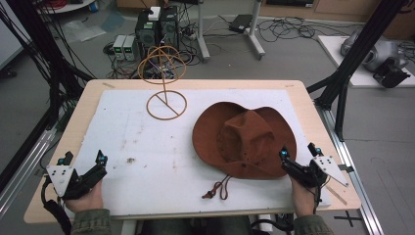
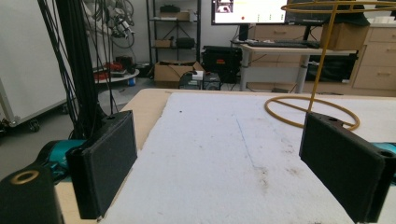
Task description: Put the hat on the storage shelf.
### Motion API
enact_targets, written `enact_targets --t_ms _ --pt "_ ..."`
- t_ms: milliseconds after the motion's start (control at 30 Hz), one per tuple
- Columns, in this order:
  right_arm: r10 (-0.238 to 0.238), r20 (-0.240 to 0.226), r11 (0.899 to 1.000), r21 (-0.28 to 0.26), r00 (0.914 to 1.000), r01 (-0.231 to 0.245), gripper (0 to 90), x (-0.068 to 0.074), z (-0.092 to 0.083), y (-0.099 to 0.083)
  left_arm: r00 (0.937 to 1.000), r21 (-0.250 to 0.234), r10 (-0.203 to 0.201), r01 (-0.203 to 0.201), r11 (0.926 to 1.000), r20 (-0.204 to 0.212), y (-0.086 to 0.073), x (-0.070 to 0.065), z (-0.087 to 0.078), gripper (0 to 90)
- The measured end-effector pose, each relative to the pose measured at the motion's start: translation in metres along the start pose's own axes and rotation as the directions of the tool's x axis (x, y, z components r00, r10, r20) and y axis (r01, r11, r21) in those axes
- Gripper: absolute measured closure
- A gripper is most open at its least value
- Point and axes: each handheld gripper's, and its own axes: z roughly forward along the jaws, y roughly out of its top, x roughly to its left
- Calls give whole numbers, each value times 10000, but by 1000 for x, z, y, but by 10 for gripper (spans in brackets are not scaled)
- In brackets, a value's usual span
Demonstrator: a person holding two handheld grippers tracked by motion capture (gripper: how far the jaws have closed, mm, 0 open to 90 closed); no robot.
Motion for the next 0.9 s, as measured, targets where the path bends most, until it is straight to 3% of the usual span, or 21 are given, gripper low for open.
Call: enact_targets --t_ms 900 --pt "80 -236 9999 69 9997 -78 47 -1 5 7 9999 111 -58 57 9999 97 -1 0 4 115"
